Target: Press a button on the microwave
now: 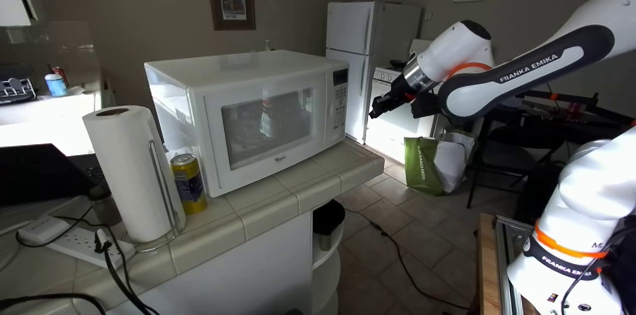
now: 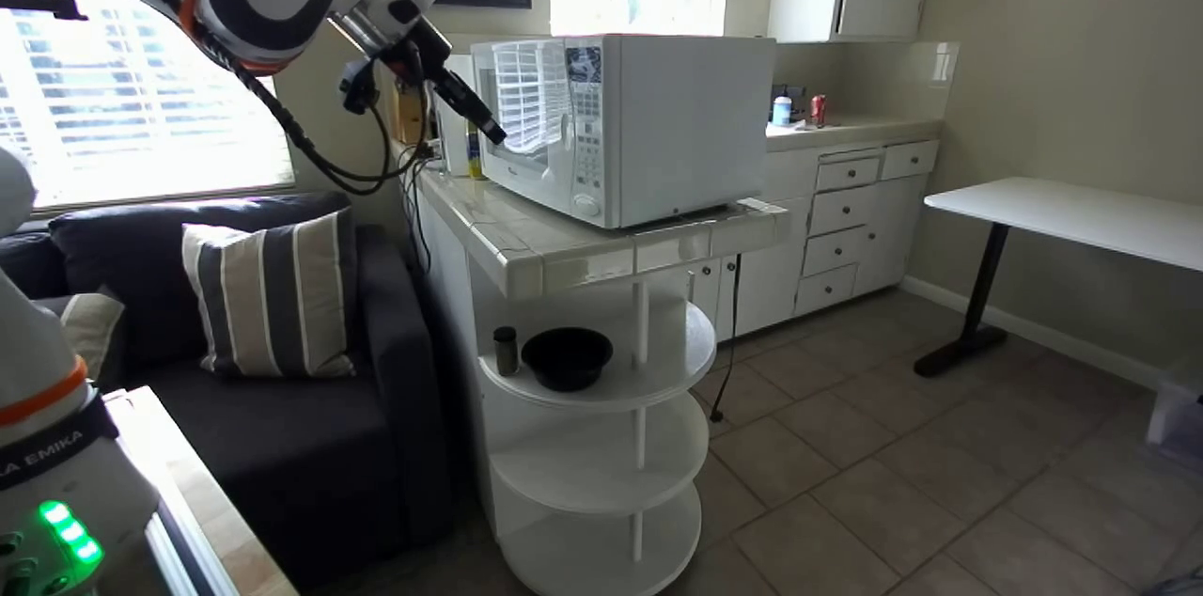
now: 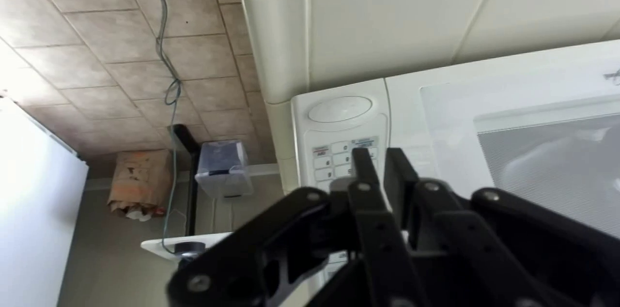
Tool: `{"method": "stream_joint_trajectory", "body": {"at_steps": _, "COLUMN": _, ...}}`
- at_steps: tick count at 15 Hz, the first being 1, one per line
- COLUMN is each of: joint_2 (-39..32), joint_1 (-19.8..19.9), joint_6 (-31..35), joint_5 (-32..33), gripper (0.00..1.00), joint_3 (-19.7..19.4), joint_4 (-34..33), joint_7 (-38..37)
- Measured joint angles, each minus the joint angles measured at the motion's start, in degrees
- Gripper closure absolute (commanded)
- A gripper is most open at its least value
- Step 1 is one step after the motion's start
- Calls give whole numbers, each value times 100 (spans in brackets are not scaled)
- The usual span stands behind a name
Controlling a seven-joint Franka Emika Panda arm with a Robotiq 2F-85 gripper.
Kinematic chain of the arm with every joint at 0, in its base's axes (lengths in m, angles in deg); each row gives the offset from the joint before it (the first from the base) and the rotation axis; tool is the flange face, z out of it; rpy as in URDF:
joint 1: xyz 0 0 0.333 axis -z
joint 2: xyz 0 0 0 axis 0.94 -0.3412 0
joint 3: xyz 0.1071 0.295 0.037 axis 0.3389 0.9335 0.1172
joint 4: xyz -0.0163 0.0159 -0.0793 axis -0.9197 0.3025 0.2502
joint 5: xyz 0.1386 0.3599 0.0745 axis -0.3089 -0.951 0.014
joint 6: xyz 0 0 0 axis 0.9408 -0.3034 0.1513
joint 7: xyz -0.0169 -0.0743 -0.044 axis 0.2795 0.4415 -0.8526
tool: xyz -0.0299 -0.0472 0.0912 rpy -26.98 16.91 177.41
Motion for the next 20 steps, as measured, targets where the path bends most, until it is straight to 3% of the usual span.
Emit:
{"method": "stream_joint_trajectory", "body": {"at_steps": 7, "joint_2": -243, "joint_1": 1392, "joint_6": 150, "joint_5": 355, "gripper": 100, "joint_3": 990, "joint_4": -3, "joint_7": -641}}
{"method": "stream_joint_trajectory", "body": {"at_steps": 15, "joint_2": -405, "joint_1": 2221, "joint_6": 150, "joint_5": 666, "gripper": 100, "joint_3": 1912, "joint_4": -417, "joint_7": -811}}
{"method": "stream_joint_trajectory", "body": {"at_steps": 20, "joint_2": -913, "joint_1": 2585, "joint_6": 145, "joint_5": 850, "gripper": 100, "joint_3": 2246, "joint_4": -881, "joint_7": -699}}
